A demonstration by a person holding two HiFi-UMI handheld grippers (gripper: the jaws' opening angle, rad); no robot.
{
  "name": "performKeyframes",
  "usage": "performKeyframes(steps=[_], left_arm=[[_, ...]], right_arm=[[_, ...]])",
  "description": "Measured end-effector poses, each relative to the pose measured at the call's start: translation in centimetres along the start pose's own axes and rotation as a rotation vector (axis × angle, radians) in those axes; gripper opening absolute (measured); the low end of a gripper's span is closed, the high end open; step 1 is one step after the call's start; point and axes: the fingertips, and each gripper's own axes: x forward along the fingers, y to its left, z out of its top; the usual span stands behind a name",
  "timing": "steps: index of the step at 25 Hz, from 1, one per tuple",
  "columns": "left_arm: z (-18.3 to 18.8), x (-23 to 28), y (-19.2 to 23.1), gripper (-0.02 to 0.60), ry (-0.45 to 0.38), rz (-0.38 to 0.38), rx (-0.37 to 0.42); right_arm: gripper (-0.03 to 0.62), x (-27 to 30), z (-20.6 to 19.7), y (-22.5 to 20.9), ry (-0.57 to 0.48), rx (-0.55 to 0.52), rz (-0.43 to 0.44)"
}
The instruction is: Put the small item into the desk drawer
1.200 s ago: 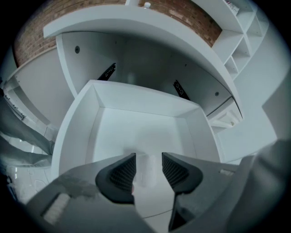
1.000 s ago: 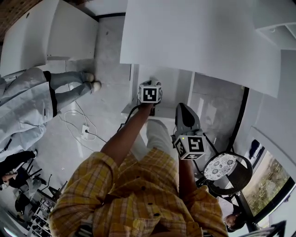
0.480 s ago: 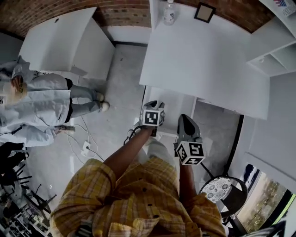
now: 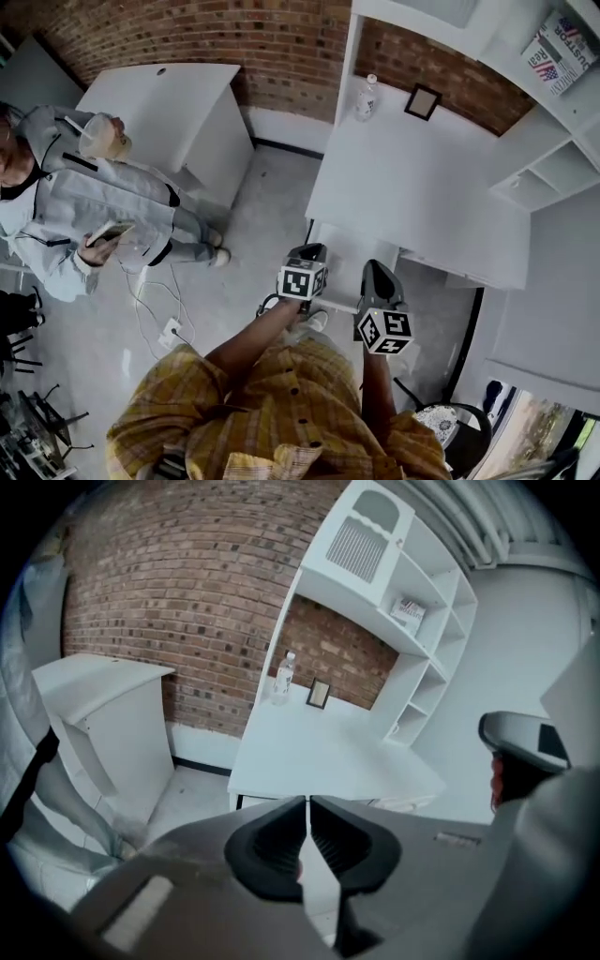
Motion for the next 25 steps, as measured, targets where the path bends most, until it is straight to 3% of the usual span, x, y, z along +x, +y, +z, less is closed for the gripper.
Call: performKeyframes(steps=[11,18,25], left_arm=[[5.6,-7.7,-0.8,0.002,-0.190,-0.048,0.094],[10.0,-11.4,-2.8,0.002,-0.322,-0.053,0.258],[13.0,-14.0,-3.9,0.002,-0.420,-0.066,0.312]], right_arm=[[-0.002,0.0,4.4,4.6,-0.071,-0.033,0.031],[-0.002,0.0,6.9,5.6,-0.127,-0.048,0.020],[-0.002,0.1,8.7,5.7,-0.169,-0.063,-0.006]])
